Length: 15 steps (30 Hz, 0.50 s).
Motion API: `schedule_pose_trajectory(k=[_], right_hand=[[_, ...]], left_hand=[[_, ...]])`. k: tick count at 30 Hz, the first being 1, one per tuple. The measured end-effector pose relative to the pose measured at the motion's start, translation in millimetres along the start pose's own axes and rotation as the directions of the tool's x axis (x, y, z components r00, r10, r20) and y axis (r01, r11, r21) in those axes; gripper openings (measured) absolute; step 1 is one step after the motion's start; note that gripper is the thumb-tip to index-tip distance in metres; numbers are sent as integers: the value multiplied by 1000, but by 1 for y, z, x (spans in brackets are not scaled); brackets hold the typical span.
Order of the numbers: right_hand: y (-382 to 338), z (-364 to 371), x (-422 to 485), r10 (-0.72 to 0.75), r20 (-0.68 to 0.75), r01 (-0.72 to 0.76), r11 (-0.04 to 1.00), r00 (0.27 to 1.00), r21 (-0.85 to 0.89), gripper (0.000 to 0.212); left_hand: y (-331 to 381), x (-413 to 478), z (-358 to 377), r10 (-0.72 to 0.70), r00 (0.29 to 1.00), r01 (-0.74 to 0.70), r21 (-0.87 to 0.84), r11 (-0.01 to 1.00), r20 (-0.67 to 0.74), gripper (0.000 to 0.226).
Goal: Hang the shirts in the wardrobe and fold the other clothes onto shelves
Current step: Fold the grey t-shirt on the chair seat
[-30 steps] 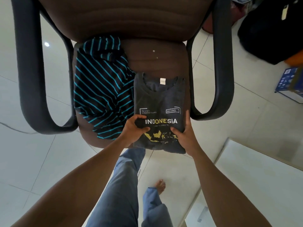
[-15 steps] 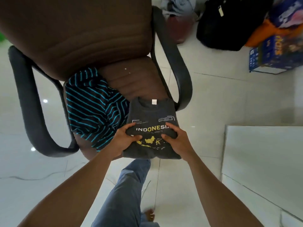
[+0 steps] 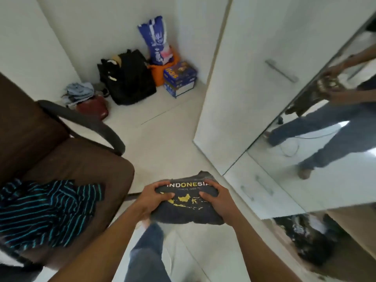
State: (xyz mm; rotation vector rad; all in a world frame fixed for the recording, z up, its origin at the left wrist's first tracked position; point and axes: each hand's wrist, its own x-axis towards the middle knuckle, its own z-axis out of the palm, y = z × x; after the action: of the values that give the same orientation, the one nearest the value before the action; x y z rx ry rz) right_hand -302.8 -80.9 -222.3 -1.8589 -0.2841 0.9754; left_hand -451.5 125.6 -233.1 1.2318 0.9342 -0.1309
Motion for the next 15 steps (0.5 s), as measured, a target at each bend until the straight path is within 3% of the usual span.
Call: schedule_pose_trajectory(k=[6, 11, 15], right_hand=[[33, -149, -152, 31, -354, 41, 980, 935, 193, 38], [41, -250, -259, 79, -620, 109, 960, 781, 260, 38], [24, -319, -334, 85, -764, 170, 954, 640, 248, 30]], left_hand=[[45, -46, 186, 71, 933, -173, 265, 949, 354, 54], [88, -89, 336, 61, 816, -337, 387, 858, 575, 55], [135, -137, 443, 106, 690, -497, 362, 788, 716, 42]])
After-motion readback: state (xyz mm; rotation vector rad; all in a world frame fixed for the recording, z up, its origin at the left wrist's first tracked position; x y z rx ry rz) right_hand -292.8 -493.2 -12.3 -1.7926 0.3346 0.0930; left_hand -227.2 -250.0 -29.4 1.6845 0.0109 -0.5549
